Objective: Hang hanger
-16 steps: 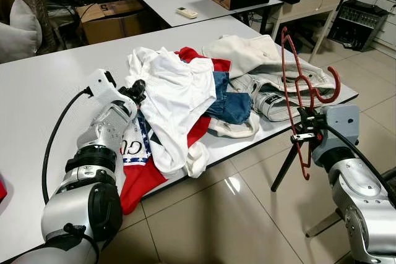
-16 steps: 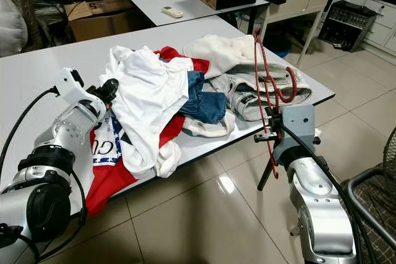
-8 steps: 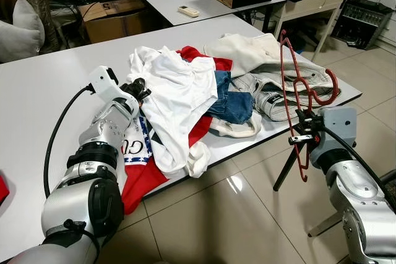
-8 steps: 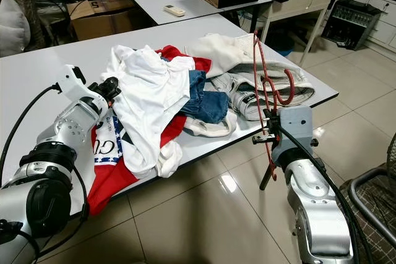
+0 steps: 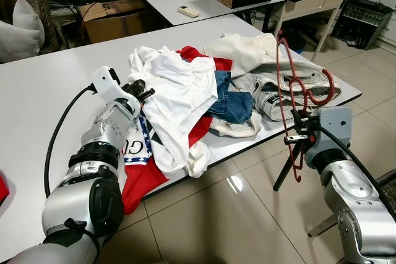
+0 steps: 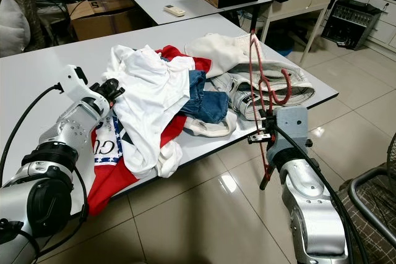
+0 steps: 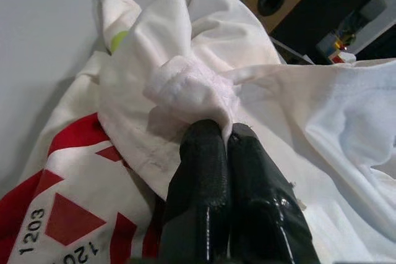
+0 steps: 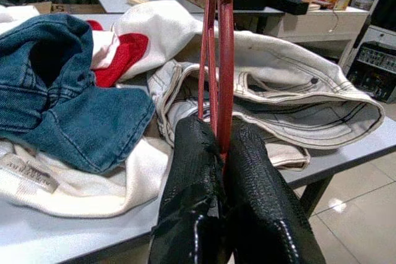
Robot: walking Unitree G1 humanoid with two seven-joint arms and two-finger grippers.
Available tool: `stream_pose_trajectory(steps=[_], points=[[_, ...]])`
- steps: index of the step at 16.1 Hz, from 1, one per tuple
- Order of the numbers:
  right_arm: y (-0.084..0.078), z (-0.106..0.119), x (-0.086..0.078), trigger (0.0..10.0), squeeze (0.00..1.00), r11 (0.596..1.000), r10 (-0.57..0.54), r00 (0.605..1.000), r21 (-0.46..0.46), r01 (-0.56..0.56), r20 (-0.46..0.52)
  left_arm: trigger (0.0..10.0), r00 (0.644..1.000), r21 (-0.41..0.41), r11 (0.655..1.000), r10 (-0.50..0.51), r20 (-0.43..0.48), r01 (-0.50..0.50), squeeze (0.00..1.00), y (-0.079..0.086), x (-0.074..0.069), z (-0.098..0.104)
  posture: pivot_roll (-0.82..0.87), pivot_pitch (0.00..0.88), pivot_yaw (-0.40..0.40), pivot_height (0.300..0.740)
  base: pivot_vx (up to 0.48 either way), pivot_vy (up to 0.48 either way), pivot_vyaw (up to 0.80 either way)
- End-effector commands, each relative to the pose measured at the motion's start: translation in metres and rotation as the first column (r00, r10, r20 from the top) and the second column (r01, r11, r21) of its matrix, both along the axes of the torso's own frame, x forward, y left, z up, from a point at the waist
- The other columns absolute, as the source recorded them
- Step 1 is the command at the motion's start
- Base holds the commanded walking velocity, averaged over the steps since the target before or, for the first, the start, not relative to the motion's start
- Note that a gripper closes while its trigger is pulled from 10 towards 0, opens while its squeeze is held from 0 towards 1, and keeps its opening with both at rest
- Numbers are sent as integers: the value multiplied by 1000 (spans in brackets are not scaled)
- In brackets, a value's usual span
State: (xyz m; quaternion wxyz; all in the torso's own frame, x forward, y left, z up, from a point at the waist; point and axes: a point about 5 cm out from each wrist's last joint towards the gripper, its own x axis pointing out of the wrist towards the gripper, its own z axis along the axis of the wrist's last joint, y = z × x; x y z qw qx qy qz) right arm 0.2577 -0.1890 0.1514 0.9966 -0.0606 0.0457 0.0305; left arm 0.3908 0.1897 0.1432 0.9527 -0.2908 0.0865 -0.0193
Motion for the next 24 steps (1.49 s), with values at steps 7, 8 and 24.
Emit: stream_pose_trajectory(steps=[7,8,24], points=[[2,8,-4,10000,0,1000,10,999,-7,-9,44,0,987,107,994,-42,156,25,0,54,-20,33,-176,0,63,740,0,0,0],[2,8,-4,10000,0,1000,14,999,-8,-13,43,0,985,115,993,-17,169,-3,0,64,-24,38,-173,0,58,740,0,0,0],[4,7,-2,10000,0,999,33,998,-22,-31,50,0,625,455,821,-563,541,345,0,12,-61,115,-158,0,59,740,0,0,0]])
